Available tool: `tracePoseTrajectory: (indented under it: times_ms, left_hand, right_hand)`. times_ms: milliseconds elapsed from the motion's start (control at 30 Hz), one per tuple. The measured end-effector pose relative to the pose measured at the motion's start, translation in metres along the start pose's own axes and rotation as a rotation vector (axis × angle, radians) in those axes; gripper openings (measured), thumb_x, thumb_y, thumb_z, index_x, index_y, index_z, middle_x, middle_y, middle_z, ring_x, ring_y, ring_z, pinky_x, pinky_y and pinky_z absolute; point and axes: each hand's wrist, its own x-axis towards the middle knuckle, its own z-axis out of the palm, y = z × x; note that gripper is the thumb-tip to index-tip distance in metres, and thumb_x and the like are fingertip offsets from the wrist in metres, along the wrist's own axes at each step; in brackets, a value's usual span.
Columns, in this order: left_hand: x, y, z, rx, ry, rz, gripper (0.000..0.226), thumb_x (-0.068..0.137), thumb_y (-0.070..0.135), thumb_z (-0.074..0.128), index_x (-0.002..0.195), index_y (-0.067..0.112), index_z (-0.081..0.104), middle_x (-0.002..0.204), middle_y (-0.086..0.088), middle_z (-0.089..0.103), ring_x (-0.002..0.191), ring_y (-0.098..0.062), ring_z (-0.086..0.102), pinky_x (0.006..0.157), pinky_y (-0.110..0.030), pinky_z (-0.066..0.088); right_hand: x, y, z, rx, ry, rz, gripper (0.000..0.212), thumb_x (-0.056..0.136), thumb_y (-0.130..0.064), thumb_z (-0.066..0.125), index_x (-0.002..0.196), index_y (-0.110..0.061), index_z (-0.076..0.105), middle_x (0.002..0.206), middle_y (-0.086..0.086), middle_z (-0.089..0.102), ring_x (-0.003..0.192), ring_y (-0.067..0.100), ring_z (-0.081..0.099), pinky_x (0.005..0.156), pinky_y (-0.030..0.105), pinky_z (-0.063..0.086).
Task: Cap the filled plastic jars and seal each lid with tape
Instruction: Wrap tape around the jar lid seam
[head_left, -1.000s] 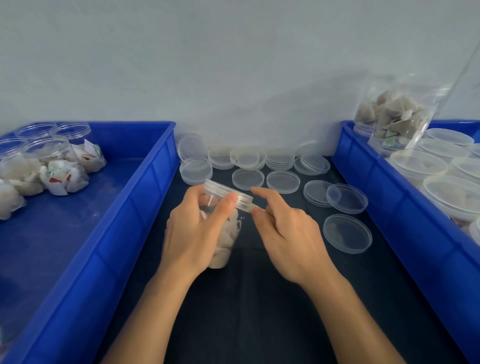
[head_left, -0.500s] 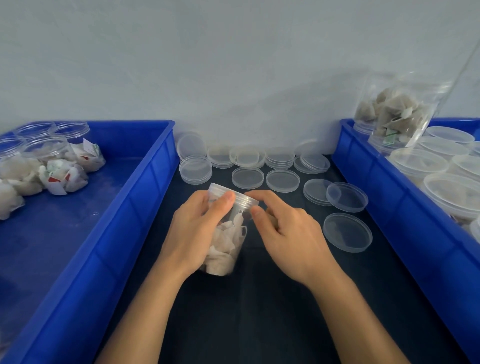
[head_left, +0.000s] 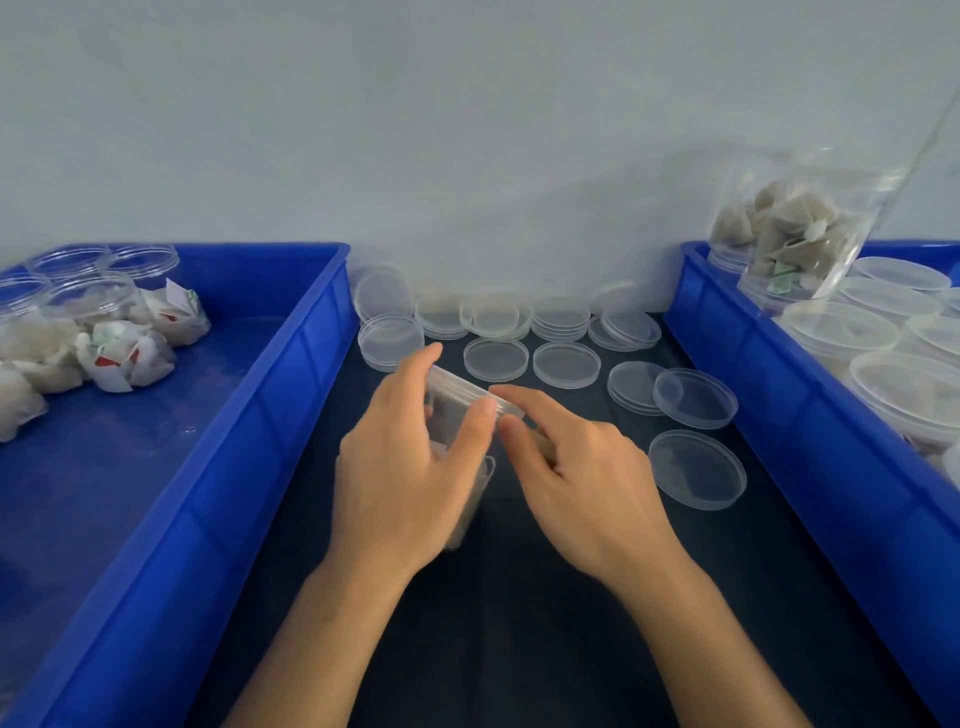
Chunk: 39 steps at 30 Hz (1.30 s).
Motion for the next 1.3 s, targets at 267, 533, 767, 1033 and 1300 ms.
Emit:
tracePoseTrajectory:
  times_ms: [267,533,767,1033,1300]
  left_hand:
    - [0.006,-0.012,-0.001,-0.189,-0.107,-0.114,0.071,0.087,0.082,0.049,0.152,0.064,0.027,0.139,0.028,0.056,0.112,0.021,0.054,0.092,-0.022,0.045]
    - [0.008,-0.018,0.0,-0.345,-0.111,-0.135,0.07,0.085,0.079,0.054,0.151,0.057,0.042,0.109,0.02,0.07,0.108,0.002,0.066,0.09,-0.025,0.047]
    - [0.009,-0.017,0.001,-0.488,-0.147,-0.141,0.064,0.09,0.064,0.061,0.149,0.041,0.052,0.116,0.026,0.071,0.11,0.004,0.068,0.091,-0.018,0.052]
    - [0.009,-0.02,0.002,-0.618,-0.197,-0.185,0.054,0.093,0.056,0.06,0.143,0.037,0.058,0.12,0.019,0.073,0.111,-0.002,0.071,0.085,-0.014,0.055]
    - [0.006,-0.02,0.006,-0.57,-0.224,-0.2,0.072,0.088,0.075,0.054,0.153,0.044,0.047,0.137,0.019,0.065,0.126,-0.006,0.066,0.109,-0.042,0.051]
  right_hand:
    - [0.002,0.005,-0.002,0.042,-0.074,0.047,0.043,0.106,-0.036,0.034,0.144,-0.055,0.043,0.059,-0.018,0.053,0.065,0.014,0.049,0.072,0.044,0.047]
    - [0.005,0.008,-0.002,-0.073,-0.037,0.009,0.036,0.109,-0.04,0.035,0.144,-0.047,0.044,0.061,-0.013,0.049,0.068,0.021,0.054,0.074,0.045,0.05]
    - [0.005,0.007,-0.001,-0.075,-0.031,-0.015,0.037,0.108,-0.043,0.032,0.142,-0.051,0.044,0.061,-0.014,0.049,0.07,0.022,0.058,0.076,0.046,0.053]
    - [0.005,0.009,0.001,-0.013,-0.028,-0.016,0.029,0.107,-0.044,0.035,0.131,-0.053,0.048,0.065,-0.018,0.057,0.067,0.015,0.057,0.077,0.044,0.054]
    - [0.001,0.007,-0.004,0.041,-0.019,-0.024,0.031,0.106,-0.049,0.035,0.134,-0.055,0.049,0.065,-0.033,0.056,0.064,0.009,0.051,0.071,0.038,0.044]
